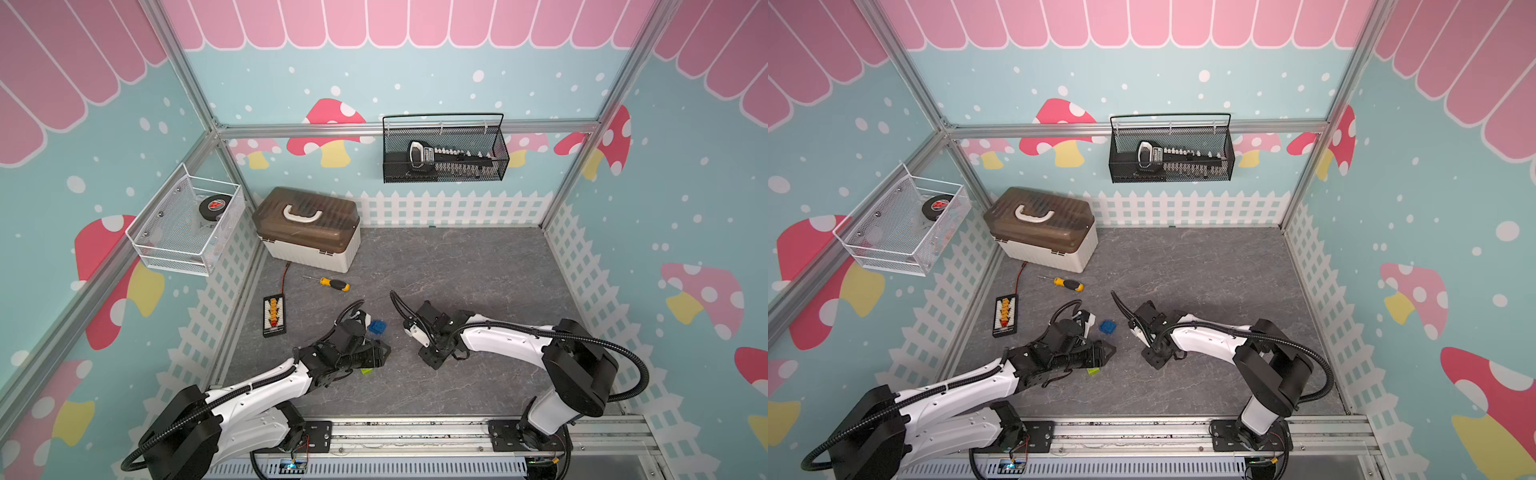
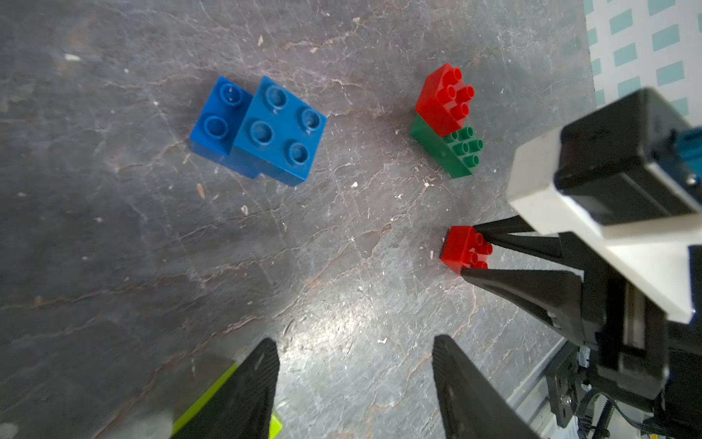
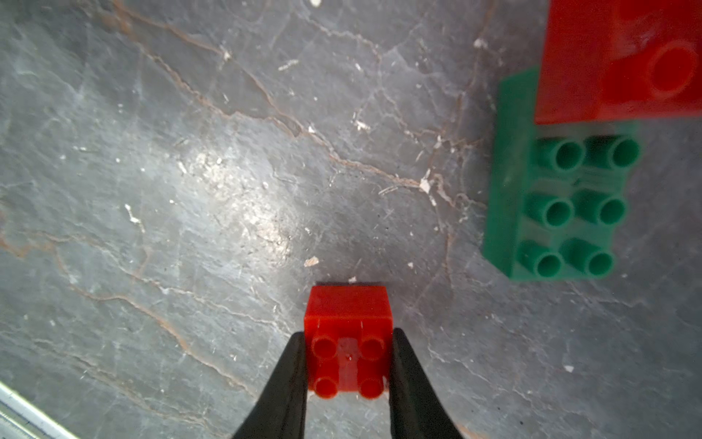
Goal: Assemble the letter y with lego
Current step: Pick up the lego brick from the center of the board.
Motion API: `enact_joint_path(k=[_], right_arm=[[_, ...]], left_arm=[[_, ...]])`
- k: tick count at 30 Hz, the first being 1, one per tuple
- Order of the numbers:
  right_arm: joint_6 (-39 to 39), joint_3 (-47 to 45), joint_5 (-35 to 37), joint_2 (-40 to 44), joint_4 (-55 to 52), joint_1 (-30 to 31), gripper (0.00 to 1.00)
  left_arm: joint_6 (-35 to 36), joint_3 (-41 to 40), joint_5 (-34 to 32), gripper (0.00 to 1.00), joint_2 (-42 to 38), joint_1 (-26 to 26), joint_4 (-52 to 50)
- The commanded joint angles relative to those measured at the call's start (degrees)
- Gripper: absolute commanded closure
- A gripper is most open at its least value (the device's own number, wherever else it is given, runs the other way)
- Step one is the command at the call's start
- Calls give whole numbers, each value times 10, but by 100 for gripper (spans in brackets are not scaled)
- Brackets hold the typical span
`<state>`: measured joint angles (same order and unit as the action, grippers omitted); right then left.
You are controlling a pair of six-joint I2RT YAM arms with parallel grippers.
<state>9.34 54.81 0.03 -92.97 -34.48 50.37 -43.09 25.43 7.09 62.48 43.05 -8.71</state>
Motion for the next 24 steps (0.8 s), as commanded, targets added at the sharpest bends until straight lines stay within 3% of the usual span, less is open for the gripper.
enact_joint_path(k=[1, 6, 10, 13, 20, 24], right_arm=[[-17, 16, 2, 3, -26, 3, 71], [-11, 11, 0, -10, -21, 3, 68], [-5, 8, -6, -18, -13, 3, 59], [-5, 8, -11, -23, -14, 3, 59], [-11, 12, -10, -23, -19, 3, 73], [-24, 33, 13, -8, -42, -2, 74]], left_arm=[[-5, -4, -12, 34, -11, 2, 8], [-6, -9, -15, 34, -15, 2, 10], [-6, -10, -16, 34, -20, 2, 6], [-6, -12, -19, 34, -23, 2, 4], [-6, -13, -22, 34, -25, 2, 3], [-7, -13, -21, 34, -24, 2, 5]])
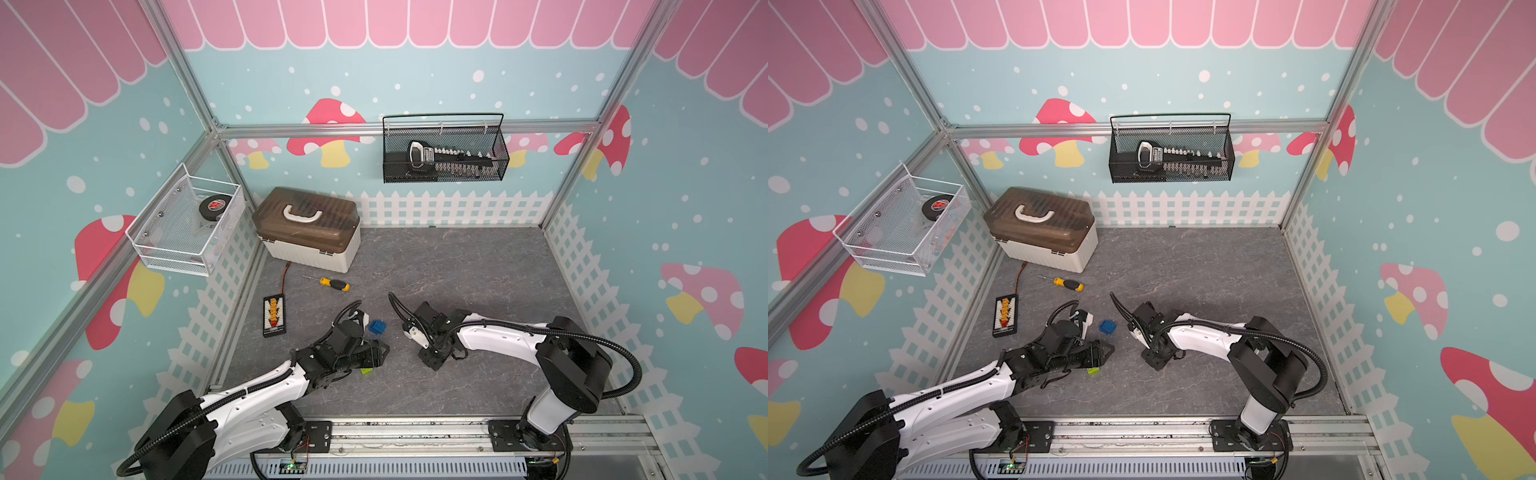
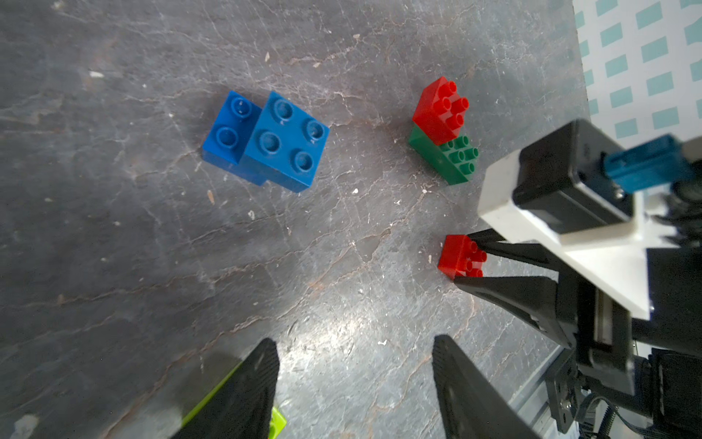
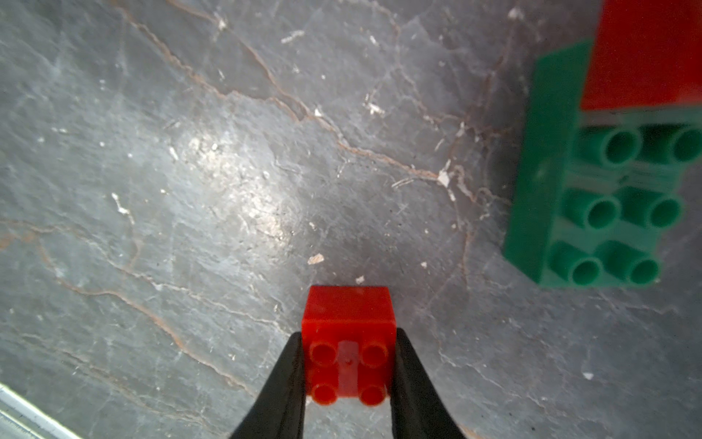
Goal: Assemble the letter y with lego
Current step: Pick up the lego brick from the center of the board, then assemble the lego brick with the lego brick.
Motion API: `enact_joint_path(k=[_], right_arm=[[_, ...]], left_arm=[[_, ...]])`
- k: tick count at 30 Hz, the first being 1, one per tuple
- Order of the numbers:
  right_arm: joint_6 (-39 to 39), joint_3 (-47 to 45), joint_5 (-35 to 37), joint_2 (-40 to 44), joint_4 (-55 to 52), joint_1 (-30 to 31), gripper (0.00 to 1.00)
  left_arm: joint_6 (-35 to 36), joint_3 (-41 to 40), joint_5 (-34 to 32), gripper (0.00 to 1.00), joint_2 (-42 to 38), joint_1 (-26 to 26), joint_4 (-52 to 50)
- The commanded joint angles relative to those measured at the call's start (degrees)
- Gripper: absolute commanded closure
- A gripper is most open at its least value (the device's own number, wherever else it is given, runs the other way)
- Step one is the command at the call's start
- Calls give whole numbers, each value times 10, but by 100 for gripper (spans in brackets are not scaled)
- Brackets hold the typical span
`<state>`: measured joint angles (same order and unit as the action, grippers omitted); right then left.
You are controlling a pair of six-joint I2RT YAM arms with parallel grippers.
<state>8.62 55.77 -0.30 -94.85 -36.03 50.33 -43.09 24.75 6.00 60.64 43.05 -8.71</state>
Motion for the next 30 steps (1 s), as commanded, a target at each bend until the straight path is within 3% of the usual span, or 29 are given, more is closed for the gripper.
enact_joint_path(k=[1, 7, 14, 30], right_arm=[[-22, 30, 22, 15, -36, -7, 74], [-63, 71, 34, 34, -68, -69, 75], [-97, 121, 23, -4, -79, -124, 75], [-117, 123, -15, -61, -69, -126, 75]], left_arm=[[-7, -7, -8, 34, -5, 2, 7], [-6, -11, -5, 34, -7, 2, 11], [-1, -10, 1, 34, -6, 2, 12], [9, -14, 35, 34, 1, 2, 39]])
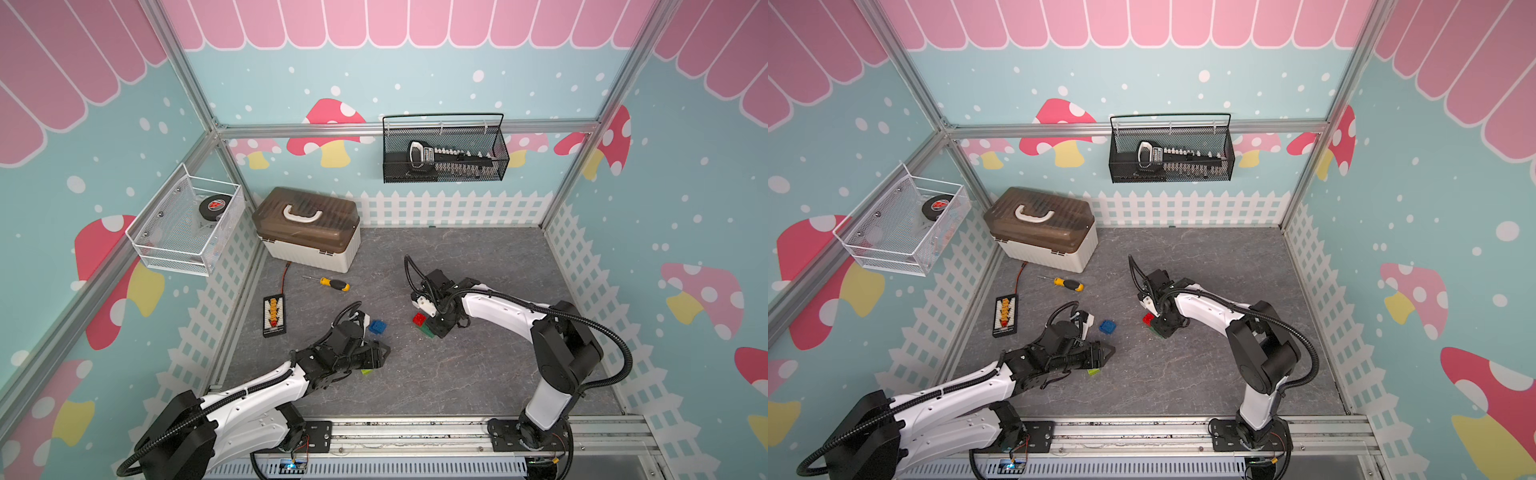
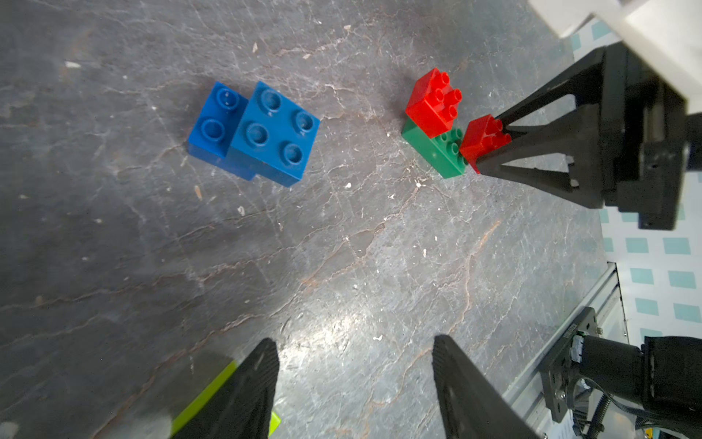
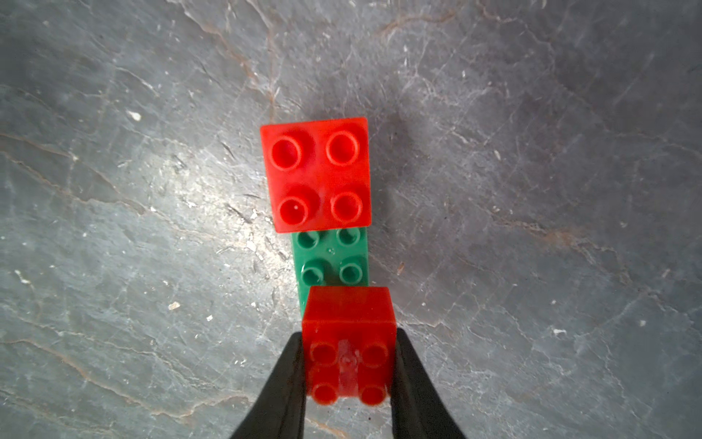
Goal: Assemble the letter y with lego
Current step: Assemble the lego brick with the lego brick.
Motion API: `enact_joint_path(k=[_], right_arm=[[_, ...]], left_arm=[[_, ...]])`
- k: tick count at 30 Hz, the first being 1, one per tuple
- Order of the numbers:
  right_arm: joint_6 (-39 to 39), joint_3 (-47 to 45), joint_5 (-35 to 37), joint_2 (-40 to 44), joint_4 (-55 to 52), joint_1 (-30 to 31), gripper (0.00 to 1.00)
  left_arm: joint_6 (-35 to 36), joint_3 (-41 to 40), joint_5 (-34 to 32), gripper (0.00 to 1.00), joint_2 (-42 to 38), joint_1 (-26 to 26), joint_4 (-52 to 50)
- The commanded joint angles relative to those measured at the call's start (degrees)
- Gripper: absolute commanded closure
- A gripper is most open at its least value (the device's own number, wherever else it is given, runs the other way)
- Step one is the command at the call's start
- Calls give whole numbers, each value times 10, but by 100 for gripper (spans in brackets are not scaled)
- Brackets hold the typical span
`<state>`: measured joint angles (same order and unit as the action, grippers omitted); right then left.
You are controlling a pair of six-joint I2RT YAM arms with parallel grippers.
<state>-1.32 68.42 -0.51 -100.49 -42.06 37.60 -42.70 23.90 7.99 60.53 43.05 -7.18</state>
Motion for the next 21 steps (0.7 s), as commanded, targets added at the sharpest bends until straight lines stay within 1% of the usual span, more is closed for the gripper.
enact_joint_path(k=[1, 8, 21], right_arm=[[-16, -5, -13, -5, -9, 1, 75], [-16, -13, -20, -2, -15, 1, 75], [-22, -20, 1, -15, -29, 4, 75]], left_arm=[[5, -5, 16, 34, 4, 2, 25], [6, -3, 14, 34, 5, 2, 22], [6, 0, 4, 34, 7, 2, 18]])
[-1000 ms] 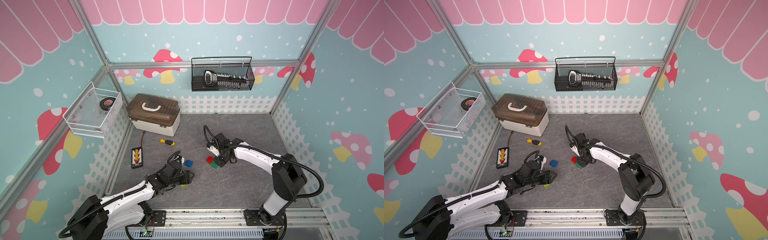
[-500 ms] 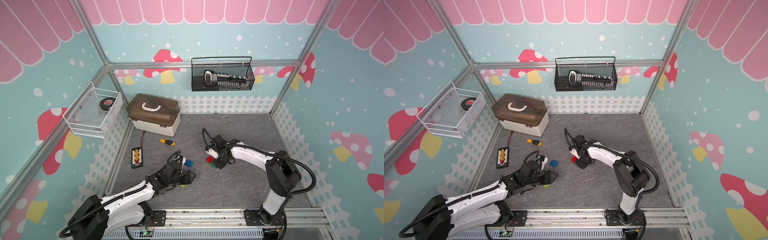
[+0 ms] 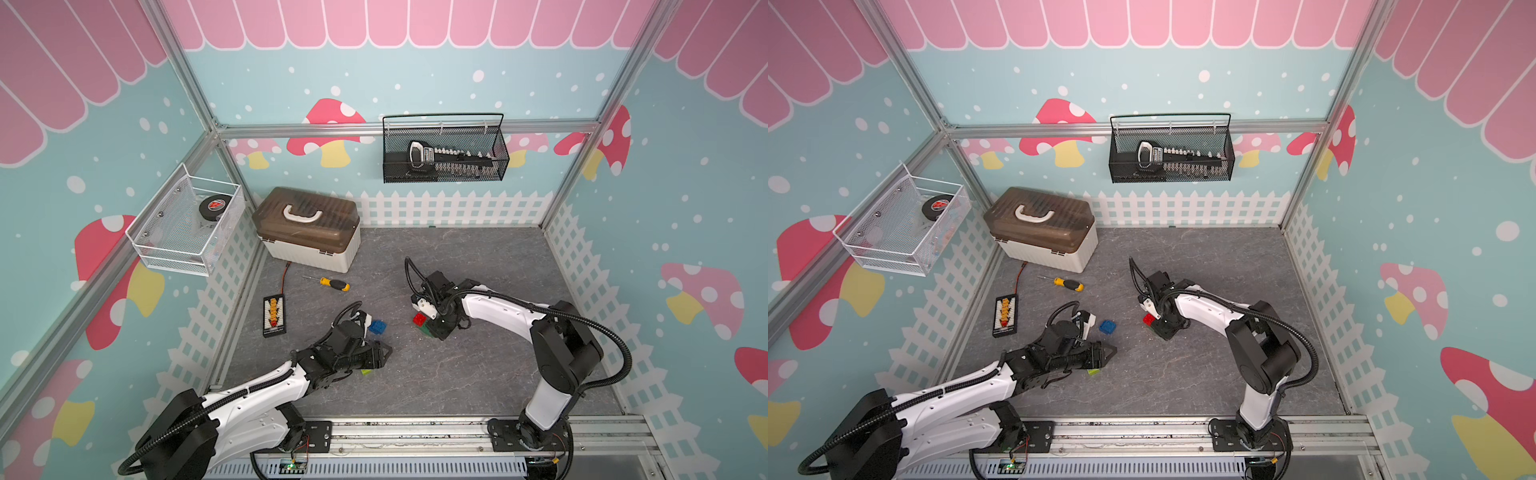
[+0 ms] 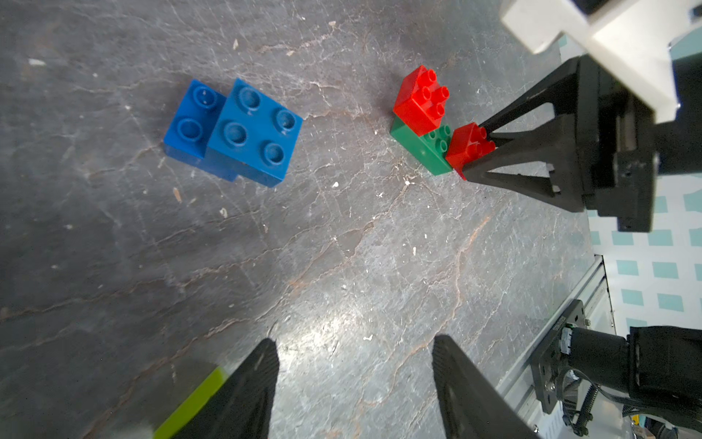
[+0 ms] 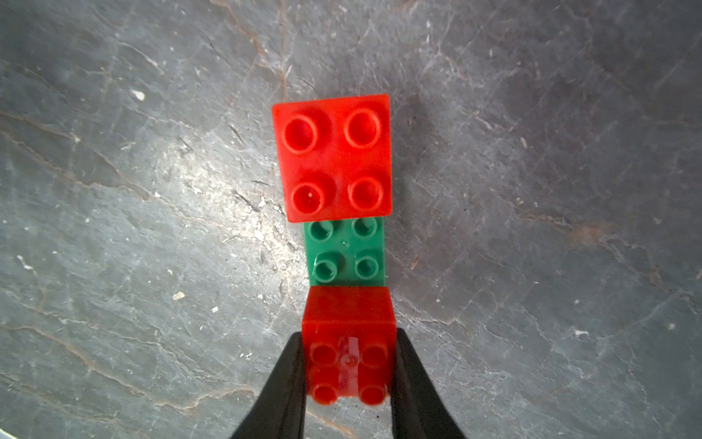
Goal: Assemble the letter y with lego
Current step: Assemble the lego brick with the lego brick.
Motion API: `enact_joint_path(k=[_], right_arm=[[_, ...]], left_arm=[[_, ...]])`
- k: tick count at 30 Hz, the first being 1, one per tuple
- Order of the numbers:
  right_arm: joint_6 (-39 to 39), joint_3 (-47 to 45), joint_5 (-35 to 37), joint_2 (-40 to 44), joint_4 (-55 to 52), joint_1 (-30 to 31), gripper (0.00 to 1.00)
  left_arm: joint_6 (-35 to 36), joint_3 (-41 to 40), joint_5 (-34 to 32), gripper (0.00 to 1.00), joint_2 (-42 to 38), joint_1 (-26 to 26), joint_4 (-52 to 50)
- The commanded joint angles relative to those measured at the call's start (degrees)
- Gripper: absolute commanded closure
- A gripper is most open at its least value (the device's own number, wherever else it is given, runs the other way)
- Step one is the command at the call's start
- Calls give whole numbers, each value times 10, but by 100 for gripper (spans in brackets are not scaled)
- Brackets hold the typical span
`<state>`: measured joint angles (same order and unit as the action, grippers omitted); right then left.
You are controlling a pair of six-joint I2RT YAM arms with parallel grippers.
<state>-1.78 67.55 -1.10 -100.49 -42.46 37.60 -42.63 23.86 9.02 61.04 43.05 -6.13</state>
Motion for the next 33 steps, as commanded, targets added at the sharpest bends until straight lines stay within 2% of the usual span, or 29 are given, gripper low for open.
enact_joint_path(k=[1, 12, 24, 33], right_arm=[[-19, -11, 8, -18, -27, 6, 75], [-41, 7, 2, -76, -47, 24, 78], [-46, 7, -21, -79, -64, 25, 78], [-37, 27, -2, -71, -99, 25, 78]], left_arm=[[7, 1, -6, 34, 2, 2, 6], [6, 2, -12, 34, 6, 2, 5], [6, 0, -19, 34, 4, 1, 1], [5, -1, -23, 34, -3, 1, -4]])
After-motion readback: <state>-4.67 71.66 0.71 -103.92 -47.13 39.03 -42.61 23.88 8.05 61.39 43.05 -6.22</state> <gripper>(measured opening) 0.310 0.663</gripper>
